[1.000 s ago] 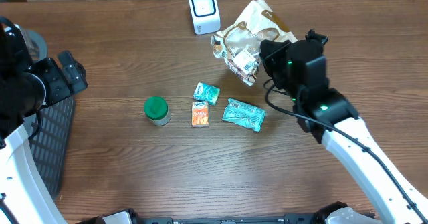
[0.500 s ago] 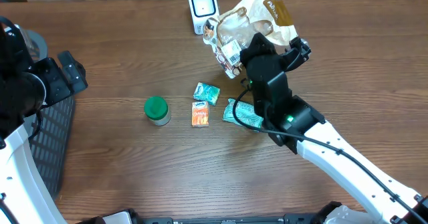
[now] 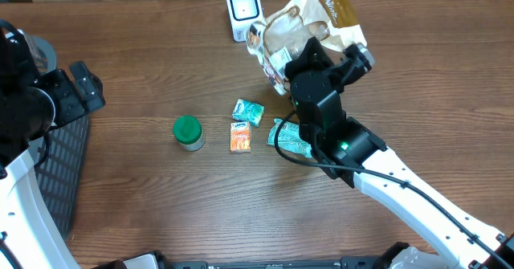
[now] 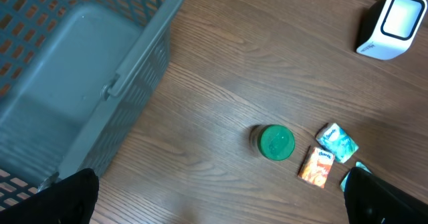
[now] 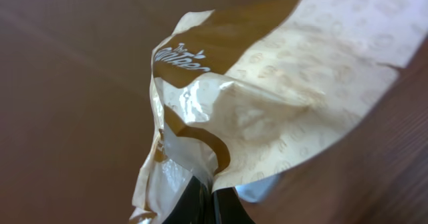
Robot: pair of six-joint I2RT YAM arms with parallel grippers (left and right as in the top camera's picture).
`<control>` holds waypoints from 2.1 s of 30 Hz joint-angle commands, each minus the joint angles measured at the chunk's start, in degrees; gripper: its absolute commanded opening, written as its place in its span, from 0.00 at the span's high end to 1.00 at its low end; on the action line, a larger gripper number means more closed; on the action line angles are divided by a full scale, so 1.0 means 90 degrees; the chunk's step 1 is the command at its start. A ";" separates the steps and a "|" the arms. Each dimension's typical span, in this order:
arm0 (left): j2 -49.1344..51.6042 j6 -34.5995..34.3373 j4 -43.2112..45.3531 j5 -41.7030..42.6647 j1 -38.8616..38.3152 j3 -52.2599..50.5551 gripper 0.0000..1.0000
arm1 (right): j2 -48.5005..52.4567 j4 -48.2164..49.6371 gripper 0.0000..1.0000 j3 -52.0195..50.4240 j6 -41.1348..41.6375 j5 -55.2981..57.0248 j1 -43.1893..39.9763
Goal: Scan the item barcode
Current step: 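Carry the pouch to the white scanner and hold it in front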
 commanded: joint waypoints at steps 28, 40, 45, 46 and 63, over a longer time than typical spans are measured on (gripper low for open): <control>-0.0027 0.0119 -0.0007 0.0068 0.0022 0.0024 0.01 | 0.3262 0.3536 0.96 0.2511 -1.1825 -0.1110 -0.0192; -0.0027 0.0119 -0.0007 0.0066 0.0022 0.0024 0.00 | 0.6156 0.6118 0.96 0.4296 -1.5178 -0.2353 -0.0646; -0.0027 0.0117 -0.0007 0.0066 0.0022 0.0024 0.01 | 0.6980 0.5875 0.96 0.5127 -1.5645 -0.2504 -0.0753; -0.0027 0.0119 -0.0007 0.0068 0.0022 0.0024 0.00 | 0.7074 0.5727 0.96 0.5272 -1.5705 -0.2511 -0.0784; -0.0027 0.0119 -0.0007 0.0066 0.0022 0.0024 0.00 | 0.7198 0.4634 0.96 0.5639 -1.6988 -0.3385 -0.1129</control>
